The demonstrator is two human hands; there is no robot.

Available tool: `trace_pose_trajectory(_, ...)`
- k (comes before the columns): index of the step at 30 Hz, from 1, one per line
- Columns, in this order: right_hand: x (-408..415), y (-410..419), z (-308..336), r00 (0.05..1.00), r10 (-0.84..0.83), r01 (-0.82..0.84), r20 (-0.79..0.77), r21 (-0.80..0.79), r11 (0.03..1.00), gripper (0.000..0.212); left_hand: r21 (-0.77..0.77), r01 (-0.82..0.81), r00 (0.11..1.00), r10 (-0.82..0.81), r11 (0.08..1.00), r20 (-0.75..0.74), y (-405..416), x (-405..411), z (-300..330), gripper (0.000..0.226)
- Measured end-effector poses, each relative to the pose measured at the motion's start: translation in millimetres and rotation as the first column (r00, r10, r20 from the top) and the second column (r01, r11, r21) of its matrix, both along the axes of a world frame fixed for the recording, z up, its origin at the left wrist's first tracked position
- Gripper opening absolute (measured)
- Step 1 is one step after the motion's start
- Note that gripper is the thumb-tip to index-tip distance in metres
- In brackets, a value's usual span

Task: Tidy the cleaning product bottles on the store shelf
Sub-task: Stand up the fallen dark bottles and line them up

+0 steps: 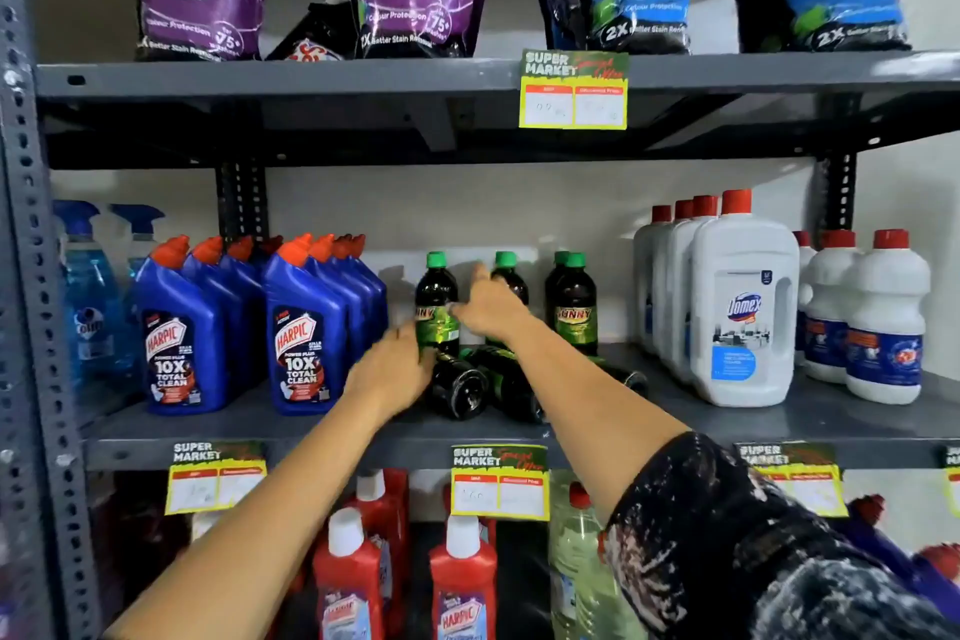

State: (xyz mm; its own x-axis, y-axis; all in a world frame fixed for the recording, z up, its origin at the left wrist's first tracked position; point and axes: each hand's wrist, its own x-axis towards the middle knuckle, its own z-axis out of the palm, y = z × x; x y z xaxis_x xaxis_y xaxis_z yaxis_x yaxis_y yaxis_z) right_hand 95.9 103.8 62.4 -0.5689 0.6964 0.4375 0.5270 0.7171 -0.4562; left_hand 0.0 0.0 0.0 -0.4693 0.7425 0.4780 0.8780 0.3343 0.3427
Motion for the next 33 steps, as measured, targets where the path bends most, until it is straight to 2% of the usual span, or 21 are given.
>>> trace_pose_trajectory(2, -16.8, -8.1, -7.8, 0.994, 0.046, -0.040, 0.097, -0.063, 0.997, 0.079, -0.117, -0.001, 0.998, 0.009, 0.993, 0.063, -4.0, -6.6, -20.9, 0.049)
trace_pose_trajectory(5, -33.6, -19.3, -17.2, 0.958, 0.078, -0.048, 0.277, -0.112, 0.993, 0.073, -0.276, 0.012, 0.999, 0.003, 0.961, 0.055, -9.1, -17.9, -48.9, 0.062)
trace_pose_trajectory(9, -59.6, -27.8, -26.4, 0.880, 0.087, -0.037, 0.467, -0.115, 0.993, 0.062, -0.339, -0.010, 0.994, -0.027, 0.941, -0.104, -14.0, -27.8, -57.4, 0.065)
trace_pose_trajectory(12, -76.4, -28.1, -38.7, 0.878, -0.016, 0.049, 0.479, -0.056, 0.997, 0.040, -0.310, -0.054, 0.979, -0.012, 0.949, -0.206, -17.4, -24.3, -61.9, 0.059)
trace_pose_trajectory(16, -74.6, -29.8, -49.9, 0.961, -0.136, 0.143, 0.242, -0.012, 0.990, 0.046, -0.244, -0.078, 0.973, 0.020, 0.967, -0.232, -18.5, -21.9, -63.6, 0.052)
trace_pose_trajectory(19, -75.4, -27.5, -51.5, 0.994, -0.082, 0.082, -0.065, -0.001, 0.997, 0.070, -0.213, -0.060, 0.981, 0.018, 0.975, -0.193, -19.2, -22.5, -64.1, 0.053)
trace_pose_trajectory(21, -75.9, -23.4, -54.6, 0.932, 0.015, -0.029, -0.362, -0.033, 0.999, 0.077, -0.221, -0.044, 0.987, 0.008, 0.974, -0.161, -20.0, -22.4, -63.7, 0.056)
trace_pose_trajectory(24, -74.7, -16.8, -71.2, 0.728, 0.066, -0.178, -0.682, -0.096, 0.979, 0.073, -0.205, -0.052, 0.979, 0.010, 0.977, -0.201, -20.4, -22.3, -66.4, 0.055)
trace_pose_trajectory(26, -72.7, -12.4, -82.3, 0.638, 0.052, -0.234, -0.768, -0.128, 0.964, 0.074, -0.186, -0.056, 0.973, 0.013, 0.981, -0.229, -20.6, -22.1, -67.5, 0.054)
trace_pose_trajectory(27, -72.5, -8.9, -85.3, 0.633, 0.043, -0.247, -0.773, -0.149, 0.958, 0.075, -0.181, -0.056, 0.973, 0.013, 0.982, -0.230, -19.9, -22.6, -68.2, 0.053)
trace_pose_trajectory(30, -68.4, -6.5, -82.2, 0.693, 0.076, -0.277, -0.717, -0.168, 0.946, 0.076, -0.196, -0.061, 0.974, 0.016, 0.979, -0.225, -19.3, -23.3, -67.1, 0.055)
trace_pose_trajectory(33, -65.2, -6.8, -64.9, 0.702, 0.071, -0.254, -0.709, -0.155, 0.955, 0.085, -0.244, -0.053, 0.982, 0.006, 0.968, -0.190, -20.2, -22.5, -66.2, 0.059)
